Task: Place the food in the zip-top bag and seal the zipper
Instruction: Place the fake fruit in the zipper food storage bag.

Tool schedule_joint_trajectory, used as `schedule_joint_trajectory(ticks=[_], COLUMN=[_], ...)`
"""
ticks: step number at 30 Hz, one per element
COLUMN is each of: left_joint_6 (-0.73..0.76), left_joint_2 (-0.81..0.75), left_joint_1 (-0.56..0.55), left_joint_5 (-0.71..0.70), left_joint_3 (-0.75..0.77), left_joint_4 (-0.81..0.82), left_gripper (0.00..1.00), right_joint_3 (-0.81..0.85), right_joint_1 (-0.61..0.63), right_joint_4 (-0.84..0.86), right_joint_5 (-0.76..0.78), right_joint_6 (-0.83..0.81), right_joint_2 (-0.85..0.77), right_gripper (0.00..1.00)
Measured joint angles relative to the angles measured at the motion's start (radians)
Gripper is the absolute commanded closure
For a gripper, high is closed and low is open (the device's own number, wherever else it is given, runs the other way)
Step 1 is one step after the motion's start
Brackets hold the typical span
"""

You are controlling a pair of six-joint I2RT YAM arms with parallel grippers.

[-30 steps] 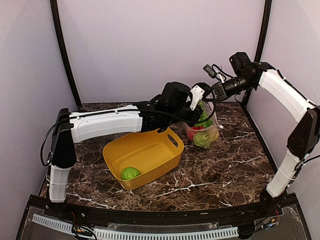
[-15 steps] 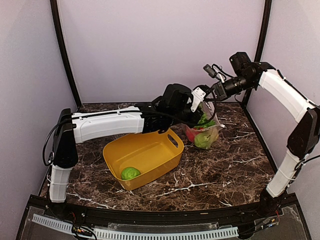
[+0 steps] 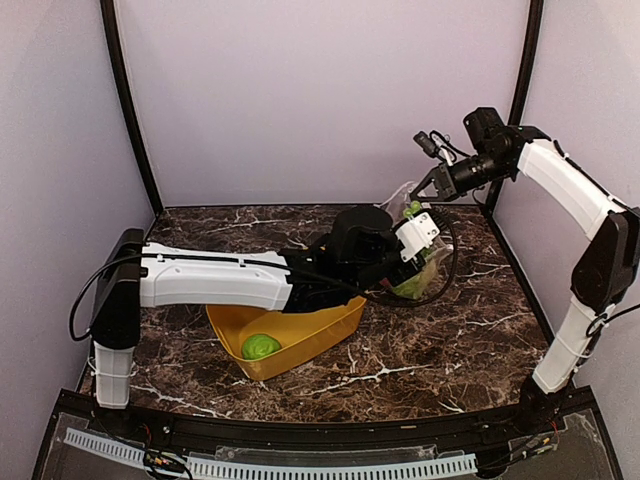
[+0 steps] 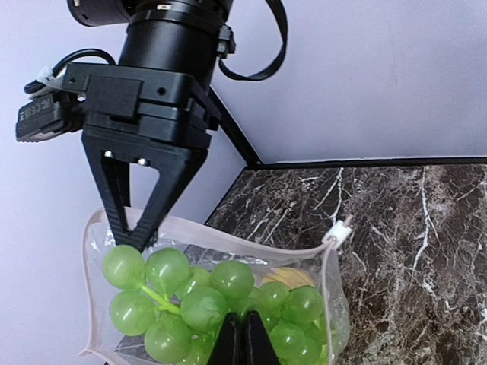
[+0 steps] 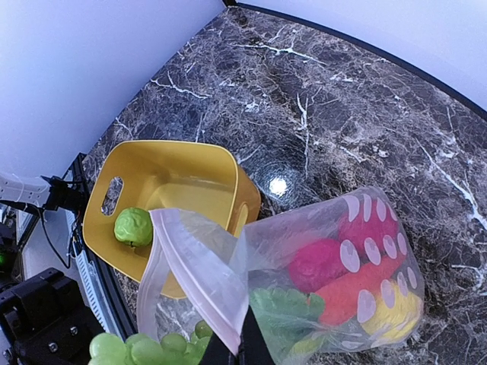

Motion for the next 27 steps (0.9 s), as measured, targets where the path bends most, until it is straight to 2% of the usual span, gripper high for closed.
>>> schedule_joint_trajectory(ticks=[5, 10, 14, 15, 19, 22, 27], left_joint_6=[0.009, -0.073, -0.184, -0.204, -0.233, -0.233, -0.197], left_joint_2=[0.000, 0.039, 0.093, 0.103, 0.116, 0.116, 0.113], left_joint_1=[0.011, 0.051, 0.124, 0.142, 0.186, 0.182, 0.120], left_joint_5=[-0.046, -0.047, 0.034, 0.056, 0.130, 0.163, 0.169], left_joint_3=[0.031, 0.132, 0.235, 0.253, 0.292, 0.308, 0.294], left_joint_4=[-0.010, -0.088, -0.175, -0.190, -0.240, -0.246, -0.246], left_gripper=[0.99, 0.97, 0.84, 0.76, 0.57, 0.50, 0.46], right_joint_3=[0.005, 0.005, 0.005, 0.005, 0.010, 0.027, 0.042], right_joint_1=[-0.004, -0.004, -0.005, -0.006, -0.019, -0.039, -0.059], right_joint_4=[0.001, 0.001, 0.003, 0.004, 0.010, 0.010, 0.015], right_joint_5=[-0.024, -0.025, -0.018, -0.016, -0.009, -0.009, -0.013], right_joint_6=[0.000, 0.000, 0.000, 0.000, 0.004, 0.011, 0.018], right_joint_2=[-0.001, -0.016, -0.042, -0.046, -0.046, -0.037, -0.010], right_gripper=[1.00, 1.00, 1.00, 1.00, 1.00, 1.00, 1.00])
